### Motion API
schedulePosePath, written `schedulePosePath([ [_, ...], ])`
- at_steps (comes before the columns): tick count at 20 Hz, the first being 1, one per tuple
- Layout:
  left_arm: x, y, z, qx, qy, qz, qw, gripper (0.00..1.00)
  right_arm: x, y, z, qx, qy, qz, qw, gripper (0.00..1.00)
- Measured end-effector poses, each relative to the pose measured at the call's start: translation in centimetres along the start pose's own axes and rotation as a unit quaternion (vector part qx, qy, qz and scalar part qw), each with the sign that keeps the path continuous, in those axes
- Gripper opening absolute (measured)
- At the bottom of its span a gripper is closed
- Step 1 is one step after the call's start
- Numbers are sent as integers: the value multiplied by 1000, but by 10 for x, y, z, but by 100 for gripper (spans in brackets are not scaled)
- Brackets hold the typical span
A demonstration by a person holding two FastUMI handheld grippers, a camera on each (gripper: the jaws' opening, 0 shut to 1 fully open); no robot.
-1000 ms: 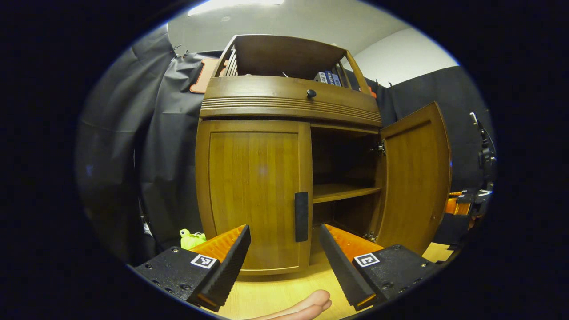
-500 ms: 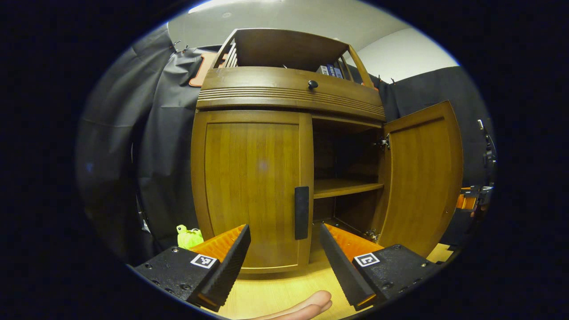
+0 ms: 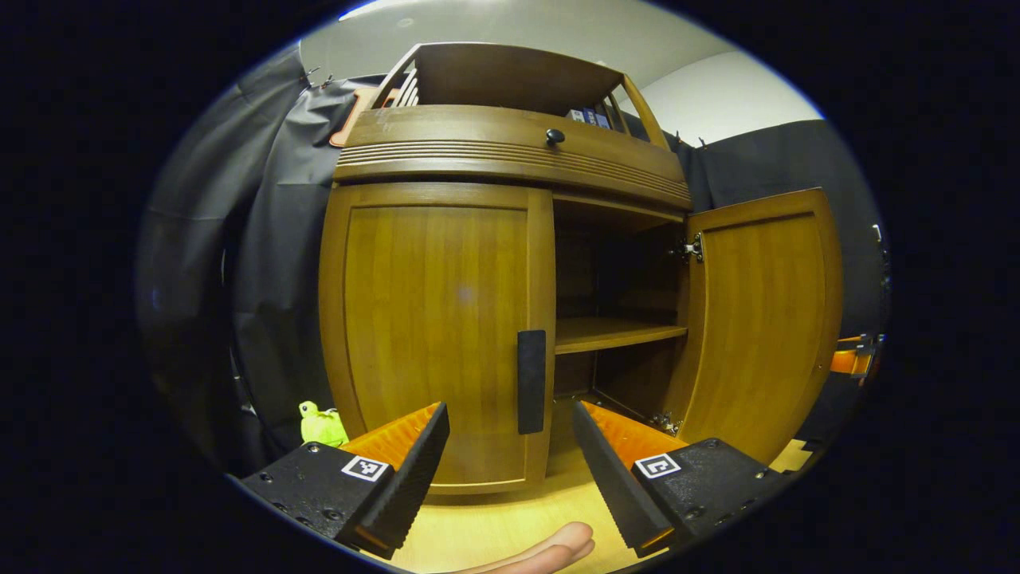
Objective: Open the right door of the double-door shoe cabinet with the right hand, and open the left door with the left hand.
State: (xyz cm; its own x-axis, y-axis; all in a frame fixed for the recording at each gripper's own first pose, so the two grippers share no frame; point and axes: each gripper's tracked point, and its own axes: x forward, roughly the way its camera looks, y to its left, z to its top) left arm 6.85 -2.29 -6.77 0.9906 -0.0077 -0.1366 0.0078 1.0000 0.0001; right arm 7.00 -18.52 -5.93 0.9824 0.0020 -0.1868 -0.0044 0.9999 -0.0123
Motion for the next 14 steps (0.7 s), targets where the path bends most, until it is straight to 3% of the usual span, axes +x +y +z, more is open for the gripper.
schedulePosePath([
  [5, 39, -6, 11, 13, -59, -1, 998, 96, -38, 1, -1, 12, -40, -22, 999, 99],
  [6, 49, -6, 7, 13, -57, 0, 998, 97, -46, 7, 3, 8, -53, -32, 998, 94],
  [8, 65, -15, 0, 1, -59, -15, 998, 98, -64, 30, 16, 12, -80, -45, 996, 93],
  [9, 75, -21, -1, -8, -65, -28, 997, 97, -75, 45, 21, 14, -94, -45, 994, 98],
  [11, 92, -14, -8, -26, -64, -11, 998, 90, -95, 87, 33, 9, -125, -20, 992, 98],
  [14, 115, -15, -13, -21, -67, -13, 997, 58, -131, 138, 42, -12, -170, -6, 985, 98],
])
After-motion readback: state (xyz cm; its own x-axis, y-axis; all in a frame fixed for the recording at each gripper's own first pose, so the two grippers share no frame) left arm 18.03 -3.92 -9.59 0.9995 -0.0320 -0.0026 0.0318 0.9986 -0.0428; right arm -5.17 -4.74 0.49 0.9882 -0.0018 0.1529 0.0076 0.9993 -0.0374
